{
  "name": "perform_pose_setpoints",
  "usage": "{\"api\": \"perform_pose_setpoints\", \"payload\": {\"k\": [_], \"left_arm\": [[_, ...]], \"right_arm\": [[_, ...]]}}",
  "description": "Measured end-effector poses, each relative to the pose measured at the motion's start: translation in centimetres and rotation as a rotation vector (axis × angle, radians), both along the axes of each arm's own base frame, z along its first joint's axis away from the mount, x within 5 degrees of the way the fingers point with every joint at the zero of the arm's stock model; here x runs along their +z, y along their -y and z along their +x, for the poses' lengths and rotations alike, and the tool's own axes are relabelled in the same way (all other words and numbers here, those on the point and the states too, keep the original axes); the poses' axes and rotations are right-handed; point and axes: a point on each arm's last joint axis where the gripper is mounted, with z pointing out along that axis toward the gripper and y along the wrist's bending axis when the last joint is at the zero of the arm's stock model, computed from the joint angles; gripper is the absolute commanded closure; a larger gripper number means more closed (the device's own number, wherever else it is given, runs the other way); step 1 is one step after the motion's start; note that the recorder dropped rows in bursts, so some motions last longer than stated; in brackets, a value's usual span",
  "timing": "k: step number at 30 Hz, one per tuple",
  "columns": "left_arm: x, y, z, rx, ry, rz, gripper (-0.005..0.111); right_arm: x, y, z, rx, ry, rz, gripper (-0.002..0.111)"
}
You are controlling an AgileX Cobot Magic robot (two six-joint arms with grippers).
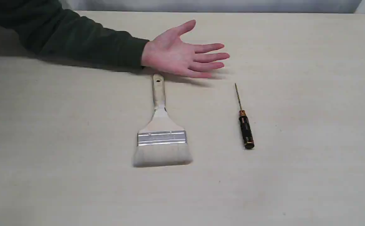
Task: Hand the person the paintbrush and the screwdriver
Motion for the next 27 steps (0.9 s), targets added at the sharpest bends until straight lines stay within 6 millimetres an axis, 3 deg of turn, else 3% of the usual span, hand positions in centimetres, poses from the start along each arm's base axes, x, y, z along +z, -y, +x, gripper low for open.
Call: {"api": "perform_pose_setpoints", "payload": {"k": [14, 27], "left_arm": [[0.0, 0.0, 0.0, 0.000, 0.000, 0.000, 0.107], [0.0, 0.0, 0.0, 0.000, 0.000, 0.000, 0.107]], "right_arm": [[0.1, 0.0, 0.0, 0.000, 0.008, -0.001, 0.104], [2.1, 0.0, 0.0, 0.000, 0.233, -0.018, 0.104]]}}
